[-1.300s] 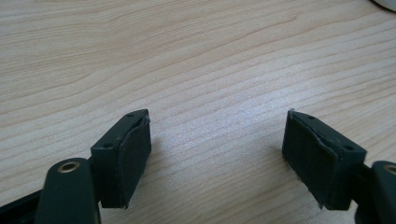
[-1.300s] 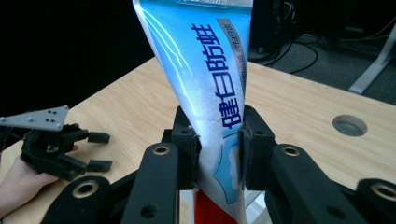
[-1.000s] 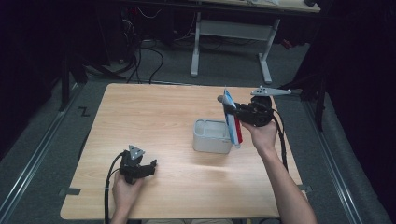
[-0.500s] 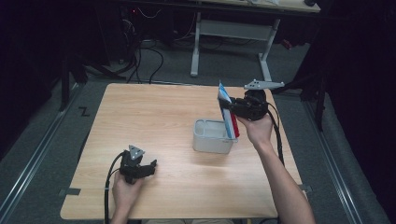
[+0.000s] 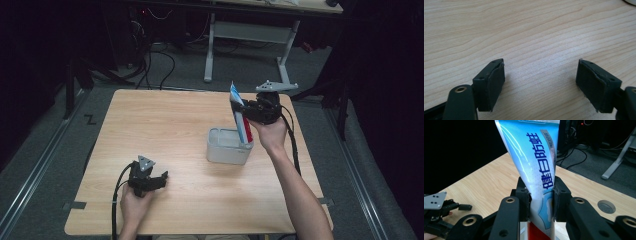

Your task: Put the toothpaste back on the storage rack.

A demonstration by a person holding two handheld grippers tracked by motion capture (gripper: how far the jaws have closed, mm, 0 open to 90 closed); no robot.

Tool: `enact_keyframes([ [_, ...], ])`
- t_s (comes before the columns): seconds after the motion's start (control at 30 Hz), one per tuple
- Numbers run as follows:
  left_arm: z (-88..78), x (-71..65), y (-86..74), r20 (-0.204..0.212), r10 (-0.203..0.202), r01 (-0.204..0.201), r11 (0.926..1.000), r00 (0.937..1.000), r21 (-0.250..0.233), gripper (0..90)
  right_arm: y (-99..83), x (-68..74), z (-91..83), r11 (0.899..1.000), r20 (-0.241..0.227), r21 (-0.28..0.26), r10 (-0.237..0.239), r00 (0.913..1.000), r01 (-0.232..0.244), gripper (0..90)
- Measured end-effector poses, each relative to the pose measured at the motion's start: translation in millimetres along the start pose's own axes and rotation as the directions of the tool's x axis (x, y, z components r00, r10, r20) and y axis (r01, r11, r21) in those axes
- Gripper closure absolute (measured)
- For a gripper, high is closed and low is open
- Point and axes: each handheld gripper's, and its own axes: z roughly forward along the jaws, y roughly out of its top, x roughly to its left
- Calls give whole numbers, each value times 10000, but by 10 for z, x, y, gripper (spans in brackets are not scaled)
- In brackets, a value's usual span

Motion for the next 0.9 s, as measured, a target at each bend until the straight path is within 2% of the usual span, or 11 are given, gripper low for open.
enact_keyframes([
  [0.23, 0, 0, 0, 0, 4, -4, 10000, 10000, 0, 235, -2, -22, 87, 9999, 34, -58, 97, 9999, -97, 715],
  [0.47, 0, 0, 0, -2, 3, -3, 10000, 10000, -4, 235, -12, 28, 185, 10000, 61, -67, -24, 10000, 24, 714],
  [0.9, 0, 0, 0, -4, 1, -1, 10000, 10000, -5, 235, -60, 59, 348, 10000, 124, -62, 49, 9999, -48, 710],
])
